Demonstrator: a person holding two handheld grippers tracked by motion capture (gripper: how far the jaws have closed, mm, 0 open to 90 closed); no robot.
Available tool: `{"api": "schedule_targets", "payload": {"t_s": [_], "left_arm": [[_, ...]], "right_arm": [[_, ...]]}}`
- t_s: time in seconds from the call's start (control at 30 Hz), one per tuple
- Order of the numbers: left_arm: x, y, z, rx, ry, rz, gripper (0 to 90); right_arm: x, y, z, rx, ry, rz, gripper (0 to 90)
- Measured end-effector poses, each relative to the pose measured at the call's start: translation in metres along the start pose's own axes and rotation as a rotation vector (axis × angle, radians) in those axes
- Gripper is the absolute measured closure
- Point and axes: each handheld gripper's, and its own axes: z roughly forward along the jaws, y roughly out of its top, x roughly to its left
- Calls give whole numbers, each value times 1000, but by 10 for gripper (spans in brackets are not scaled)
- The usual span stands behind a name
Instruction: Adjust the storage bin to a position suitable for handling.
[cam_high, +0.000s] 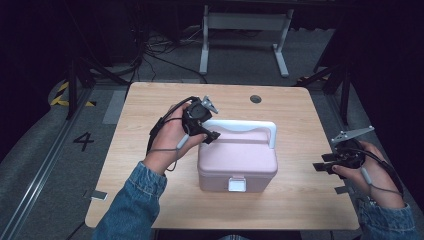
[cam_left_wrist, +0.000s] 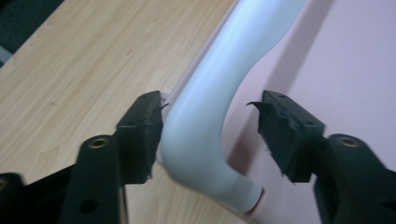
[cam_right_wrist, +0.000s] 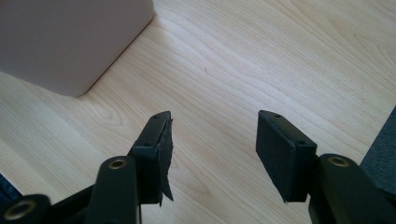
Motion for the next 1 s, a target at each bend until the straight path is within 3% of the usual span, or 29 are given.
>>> {"api": "schedule_targets", "payload": {"t_s": [0.17,0.3,0.57,0.67,1.0], "left_arm": [[-2,9,7,27,-4,16,471],[-4,15,9,100,33,56,515],[-3,18,4,100,73,50,674],[-3,19,0,94,47,45,673],[-5,23,-10,81,40,45,675]], "right_arm": [[0,0,1,-5,-7,-3,469],[1,0,2,-5,-1,-10,467],[1,1,3,-3,-3,-13,467],[1,1,3,-7,0,-11,463],[1,1,3,-13,1,3,455]]}}
